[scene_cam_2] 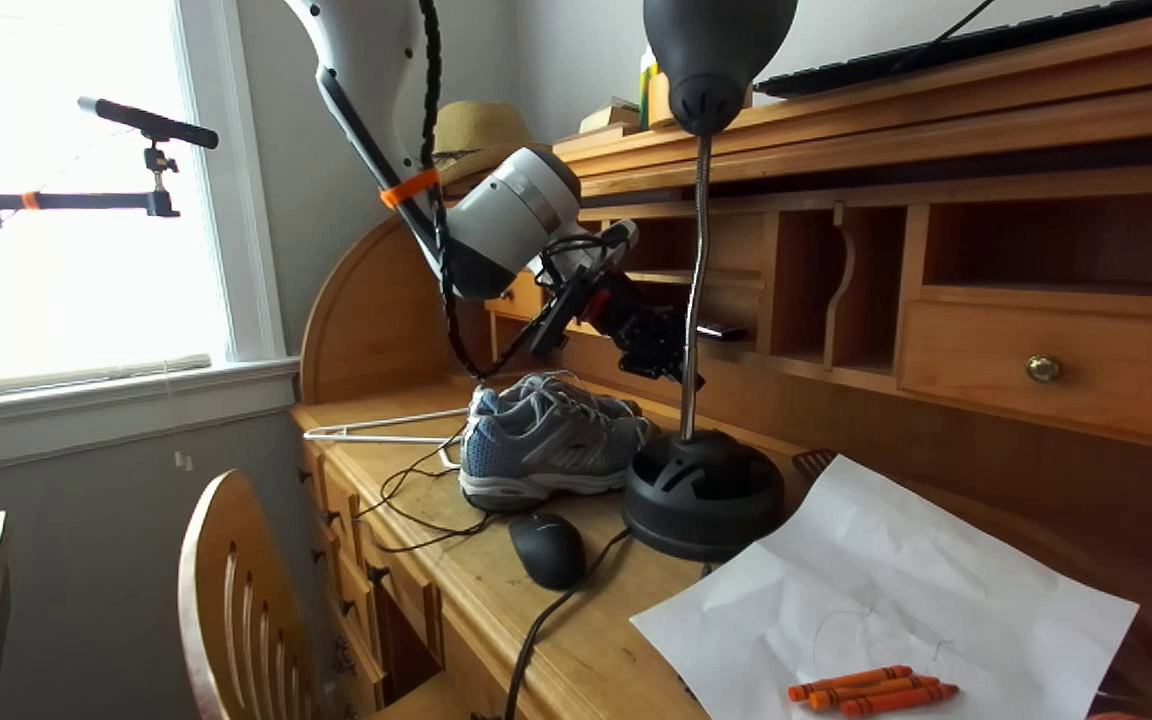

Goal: Press a button on the lamp

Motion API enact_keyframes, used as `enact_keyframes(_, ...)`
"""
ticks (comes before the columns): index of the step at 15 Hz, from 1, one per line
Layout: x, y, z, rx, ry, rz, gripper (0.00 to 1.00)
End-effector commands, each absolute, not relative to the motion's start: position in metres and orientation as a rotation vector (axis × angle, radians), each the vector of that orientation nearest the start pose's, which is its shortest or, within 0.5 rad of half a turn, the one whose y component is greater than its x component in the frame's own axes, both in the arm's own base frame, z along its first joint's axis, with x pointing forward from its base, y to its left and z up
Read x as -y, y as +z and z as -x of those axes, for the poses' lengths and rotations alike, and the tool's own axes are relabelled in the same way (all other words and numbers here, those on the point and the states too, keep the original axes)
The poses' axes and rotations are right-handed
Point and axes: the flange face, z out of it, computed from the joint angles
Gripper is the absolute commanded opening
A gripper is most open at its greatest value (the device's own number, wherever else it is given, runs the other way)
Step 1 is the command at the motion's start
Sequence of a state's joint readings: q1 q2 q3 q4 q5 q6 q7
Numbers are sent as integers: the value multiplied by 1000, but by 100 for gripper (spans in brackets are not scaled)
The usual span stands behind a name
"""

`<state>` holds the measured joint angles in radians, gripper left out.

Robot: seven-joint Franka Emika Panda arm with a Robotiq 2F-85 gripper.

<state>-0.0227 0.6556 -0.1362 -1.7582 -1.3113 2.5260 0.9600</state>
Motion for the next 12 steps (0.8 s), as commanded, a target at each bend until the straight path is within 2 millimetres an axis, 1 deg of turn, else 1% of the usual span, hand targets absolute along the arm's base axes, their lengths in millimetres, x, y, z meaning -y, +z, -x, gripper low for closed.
enact_keyframes(1, 66, 214, -653, -37, 518, -2412, 0)
enact_keyframes(3, 54, 219, -650, -61, 560, -2424, 0)
enact_keyframes(5, 47, 225, -642, -48, 563, -2431, 0)
enact_keyframes(8, 44, 234, -629, -8, 588, -2458, 0)
enact_keyframes(12, 38, 238, -610, -2, 640, -2477, 0)
